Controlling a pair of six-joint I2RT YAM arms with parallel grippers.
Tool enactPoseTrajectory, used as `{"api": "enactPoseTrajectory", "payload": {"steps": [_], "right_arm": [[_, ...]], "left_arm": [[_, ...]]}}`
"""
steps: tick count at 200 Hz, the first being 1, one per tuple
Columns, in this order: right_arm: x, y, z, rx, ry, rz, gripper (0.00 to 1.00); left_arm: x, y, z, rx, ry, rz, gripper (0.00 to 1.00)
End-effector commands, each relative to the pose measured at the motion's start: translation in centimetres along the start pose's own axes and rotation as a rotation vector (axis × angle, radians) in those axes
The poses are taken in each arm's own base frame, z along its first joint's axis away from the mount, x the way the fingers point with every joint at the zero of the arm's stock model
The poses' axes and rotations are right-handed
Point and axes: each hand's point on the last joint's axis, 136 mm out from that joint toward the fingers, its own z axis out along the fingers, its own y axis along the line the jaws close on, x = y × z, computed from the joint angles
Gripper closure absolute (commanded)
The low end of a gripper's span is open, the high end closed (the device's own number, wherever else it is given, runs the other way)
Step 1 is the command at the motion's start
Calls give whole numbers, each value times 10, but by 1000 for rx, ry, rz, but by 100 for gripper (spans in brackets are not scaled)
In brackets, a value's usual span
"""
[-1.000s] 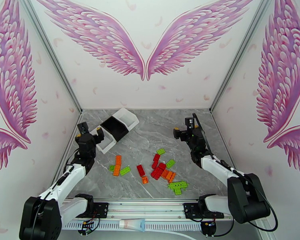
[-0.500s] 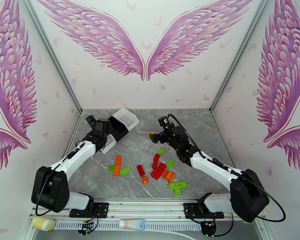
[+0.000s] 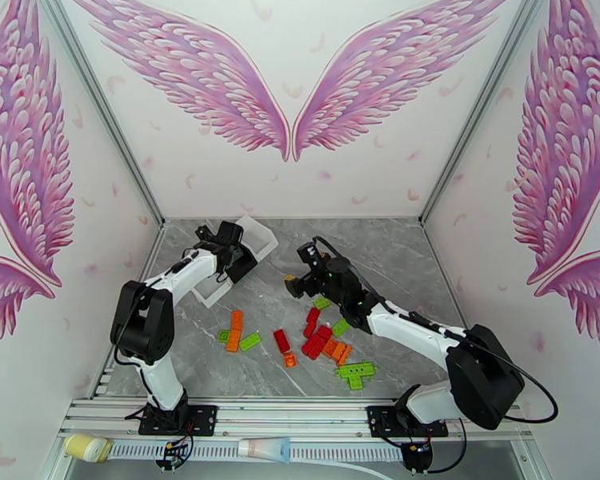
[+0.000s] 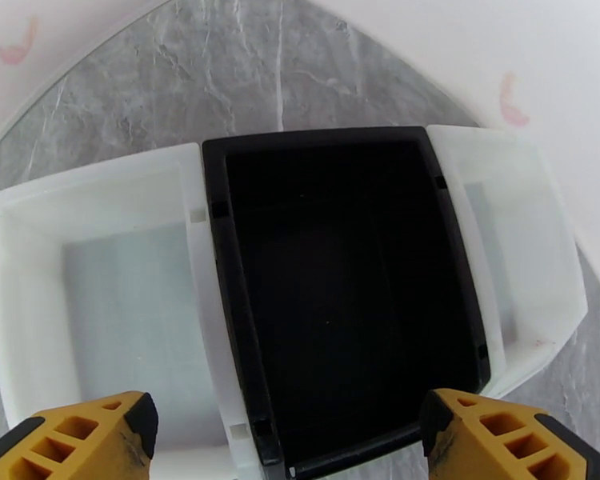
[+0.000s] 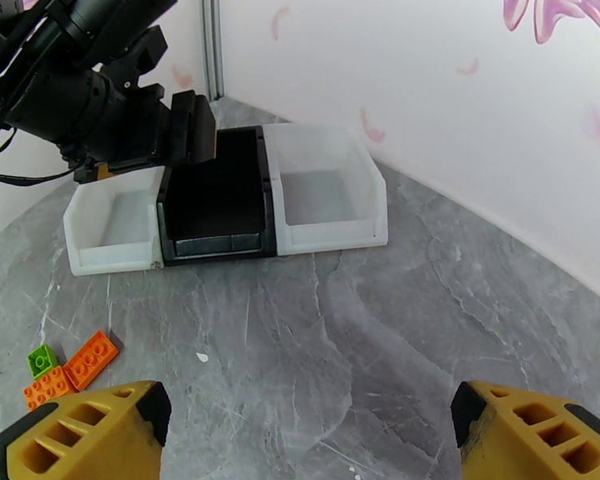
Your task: Sort the legos into containers by color
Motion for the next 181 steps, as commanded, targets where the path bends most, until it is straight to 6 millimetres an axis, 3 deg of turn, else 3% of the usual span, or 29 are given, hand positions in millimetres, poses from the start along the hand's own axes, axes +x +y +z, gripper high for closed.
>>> {"api": "enactPoseTrajectory", "payload": {"steps": [1,50,123,181], "right_arm": [[-13,8,3,-31,-20,17,1],[-18,3,4,-2,-33,51,1],[-24,-5,10,40,-56,64,1],[-20,-14,9,96,-54,109,1]], "left_arm": [[6,-4,8,-21,37,-11,15],[15,0,28,-67,53,-4,22],[15,4,27,-74,61,-5,67],[14,-9,16,-2,75,107,76]]}}
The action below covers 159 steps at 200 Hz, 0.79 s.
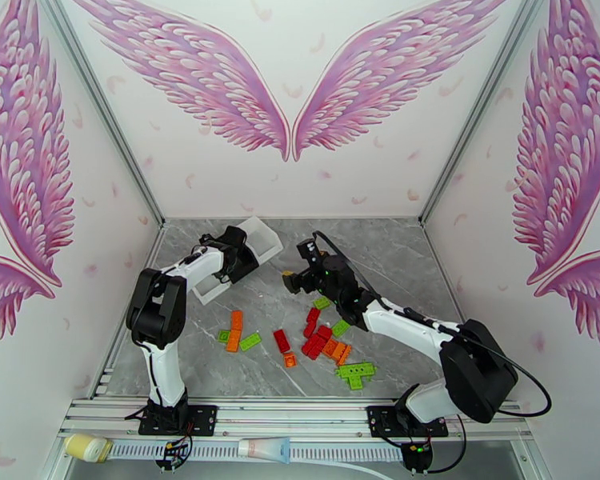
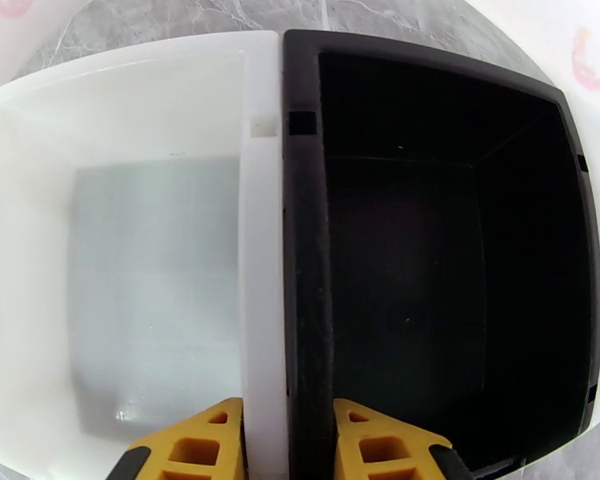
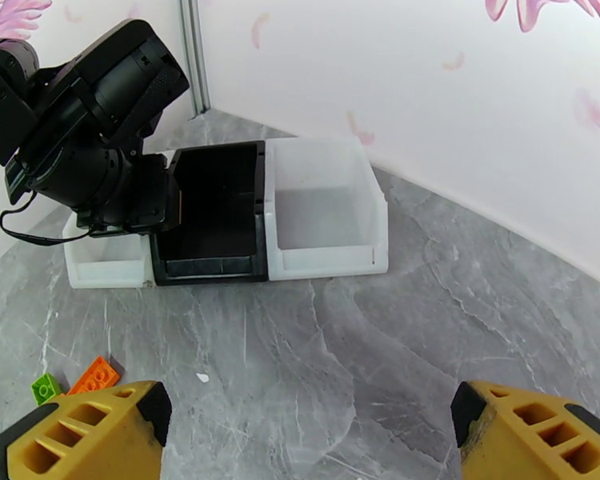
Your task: Sort the legos into containers by color
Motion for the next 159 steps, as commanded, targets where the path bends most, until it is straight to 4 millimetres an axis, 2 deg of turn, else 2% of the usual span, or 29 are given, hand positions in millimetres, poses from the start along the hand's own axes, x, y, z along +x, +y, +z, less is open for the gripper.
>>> {"api": "enactPoseTrajectory", "payload": {"steps": [1,42,62,101,131,159], "right_arm": [[-13,-5,1,45,-35,39,2],[-7,-24,-9,154,-28,148,1],[5,-35,-16,222,34,214,1],[27,-36,-27,242,147,255,1],[45,-40,-37,271,230,312,1],[56,-43,-46,291,310,303,1]], "left_arm": [[-8,-20,-18,89,-5,67,76],[3,-52,-34,193,-39,287,75],[12,-74,-40,259,-40,373,75],[36,-115,-51,404,-17,480,75],[52,-134,-52,461,13,521,75],[57,-142,-51,475,33,512,74]]}}
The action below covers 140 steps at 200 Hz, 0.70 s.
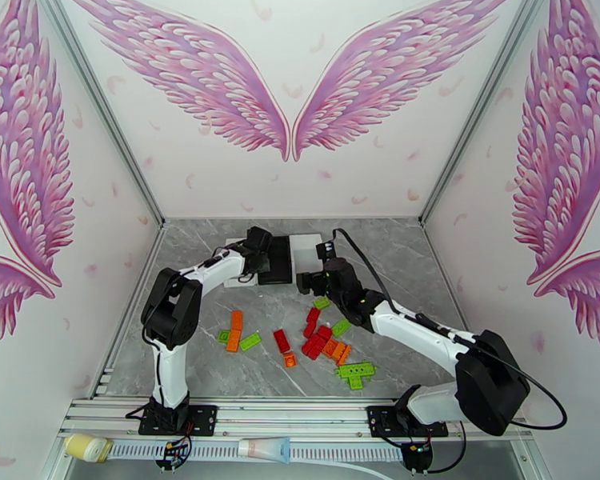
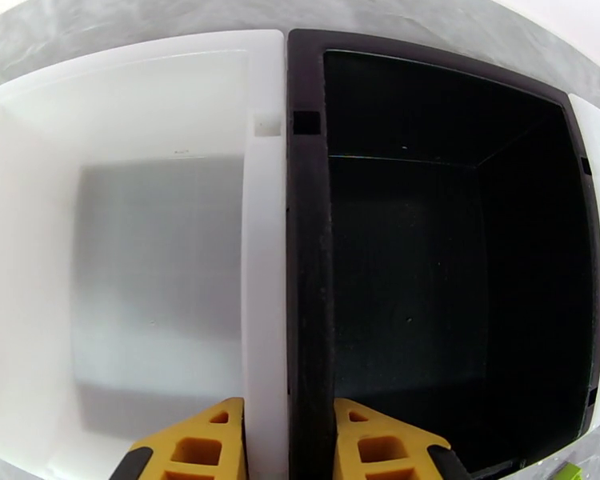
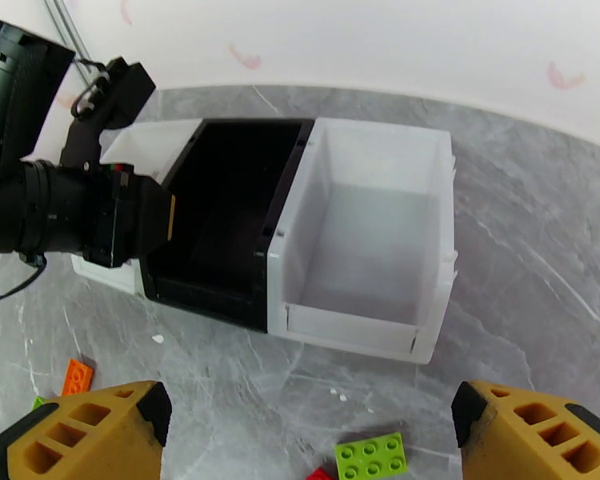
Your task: Sort the legos into containers by color
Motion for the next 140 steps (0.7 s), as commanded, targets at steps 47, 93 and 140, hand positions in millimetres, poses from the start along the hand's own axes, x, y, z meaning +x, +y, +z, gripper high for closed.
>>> {"api": "enactPoseTrajectory", "payload": {"steps": [47,93,140], "right_arm": [[19,-22,-11,19,163,-19,1],[31,-33,2,33,288,-109,1],[45,-36,26,48,409,-153,1]], "left_arm": [[-38,-29,-20,118,-87,-32,49],[-53,-14,-79,143,-216,-24,25],[-26,13,-139,174,-321,39,6]]}}
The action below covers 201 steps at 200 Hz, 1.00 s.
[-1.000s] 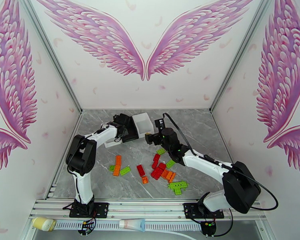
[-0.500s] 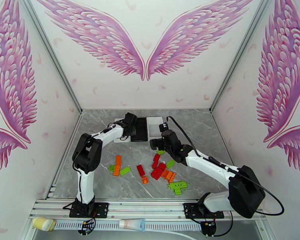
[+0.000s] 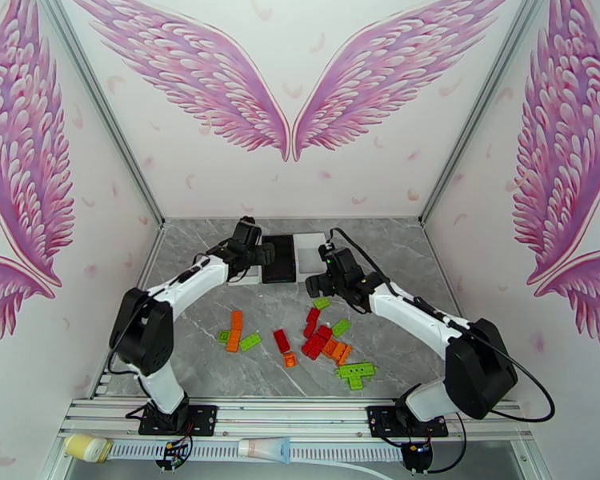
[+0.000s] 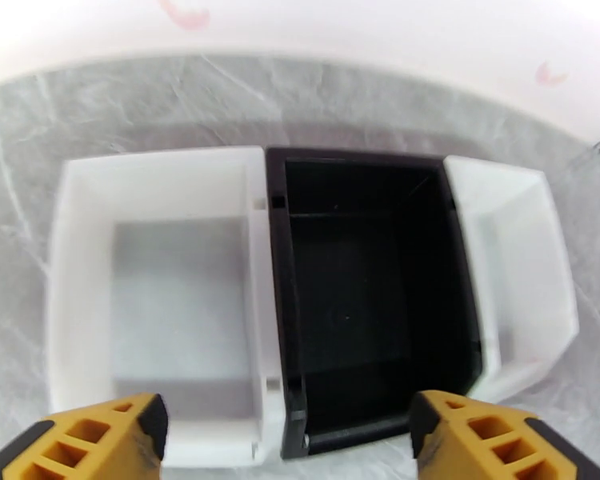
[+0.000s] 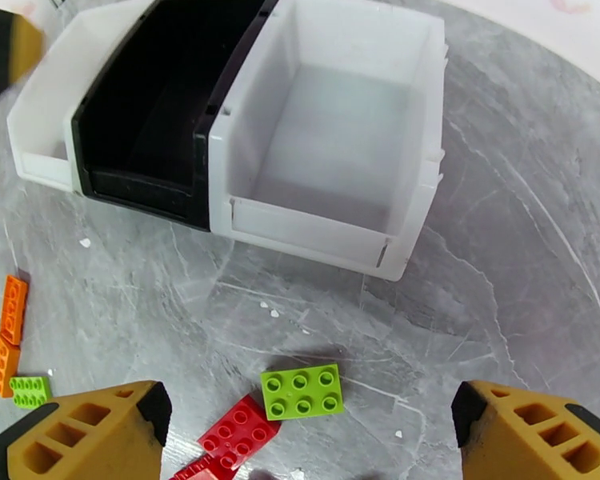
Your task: Sort the legos into containers by color
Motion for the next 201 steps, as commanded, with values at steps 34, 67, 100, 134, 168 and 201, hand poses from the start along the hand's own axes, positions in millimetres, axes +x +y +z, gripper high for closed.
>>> {"api": "enactPoseTrajectory", "payload": {"steps": [34,67,100,134,168,201], "right_arm": [[20,3,33,-2,186,-56,1],[32,6,54,-2,284,-70,0],[45,6,70,7,373,-97,1],[61,4,80,12,450,-112,6],[77,2,86,18,497,-114,14],[85,1,87,26,516,-108,27]], "left_arm": [[17,13,-70,72,-130,116,1],[34,16,-88,110,-157,171,1],[49,-1,-102,248,-208,297,1],[59,-17,-110,348,-253,403,1],[67,-24,-104,382,-228,445,1],[72,-34,-102,422,-226,472,1]]}}
